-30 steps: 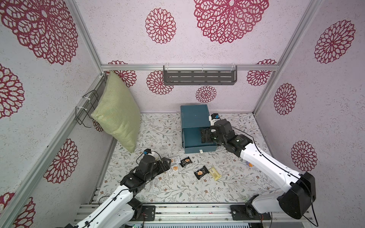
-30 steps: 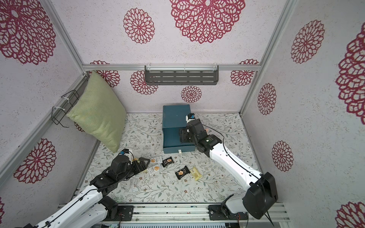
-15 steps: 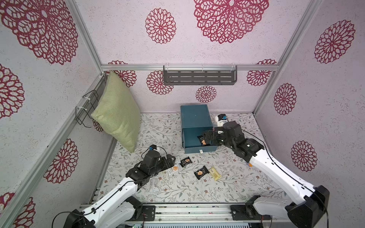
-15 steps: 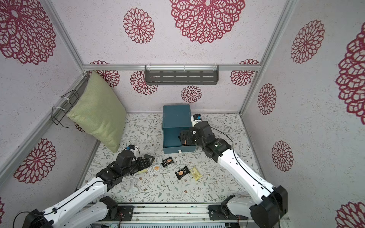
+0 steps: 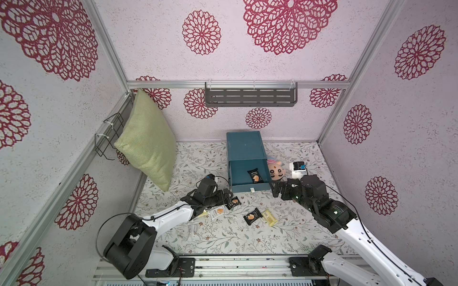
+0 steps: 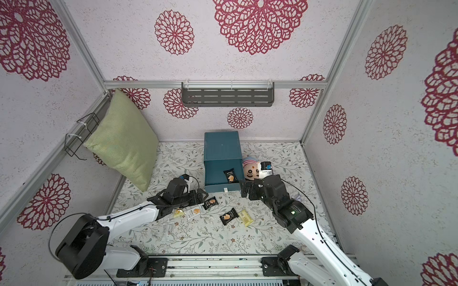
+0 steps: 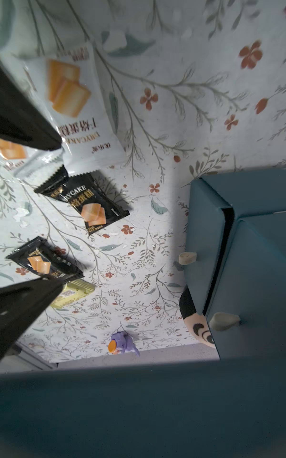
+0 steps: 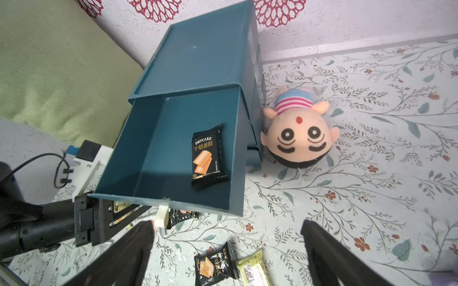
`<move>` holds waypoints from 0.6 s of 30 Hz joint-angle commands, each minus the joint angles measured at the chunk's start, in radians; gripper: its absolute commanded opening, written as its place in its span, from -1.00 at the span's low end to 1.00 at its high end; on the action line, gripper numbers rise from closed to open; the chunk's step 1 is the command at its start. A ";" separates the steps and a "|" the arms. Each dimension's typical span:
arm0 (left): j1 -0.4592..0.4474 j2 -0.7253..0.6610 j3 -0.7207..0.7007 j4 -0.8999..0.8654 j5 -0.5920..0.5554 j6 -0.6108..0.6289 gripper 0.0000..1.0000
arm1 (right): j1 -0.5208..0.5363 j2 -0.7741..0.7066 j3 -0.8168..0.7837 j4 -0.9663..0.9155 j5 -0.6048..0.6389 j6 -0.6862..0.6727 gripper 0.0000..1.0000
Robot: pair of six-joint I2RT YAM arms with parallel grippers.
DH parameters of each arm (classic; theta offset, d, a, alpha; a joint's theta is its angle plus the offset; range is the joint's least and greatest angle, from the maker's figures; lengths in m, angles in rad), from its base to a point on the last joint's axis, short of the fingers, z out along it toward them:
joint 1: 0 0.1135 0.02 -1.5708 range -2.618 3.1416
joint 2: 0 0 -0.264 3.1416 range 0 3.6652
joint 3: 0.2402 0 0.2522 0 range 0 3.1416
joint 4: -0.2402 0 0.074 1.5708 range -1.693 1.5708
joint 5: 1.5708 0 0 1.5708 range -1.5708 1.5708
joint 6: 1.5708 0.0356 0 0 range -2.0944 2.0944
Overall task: Place the cookies into the drawer by color
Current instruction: Adjust the cookie at the center of the board.
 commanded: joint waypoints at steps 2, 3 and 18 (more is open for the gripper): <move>-0.006 0.105 0.041 0.145 0.084 -0.014 0.52 | -0.009 -0.037 -0.028 -0.003 0.018 0.028 0.98; -0.006 0.129 0.052 0.156 0.094 -0.014 0.47 | -0.010 -0.041 -0.032 -0.008 0.017 0.029 0.98; 0.042 0.228 0.022 0.142 0.055 -0.002 0.42 | -0.015 -0.113 -0.044 -0.048 0.041 0.039 0.98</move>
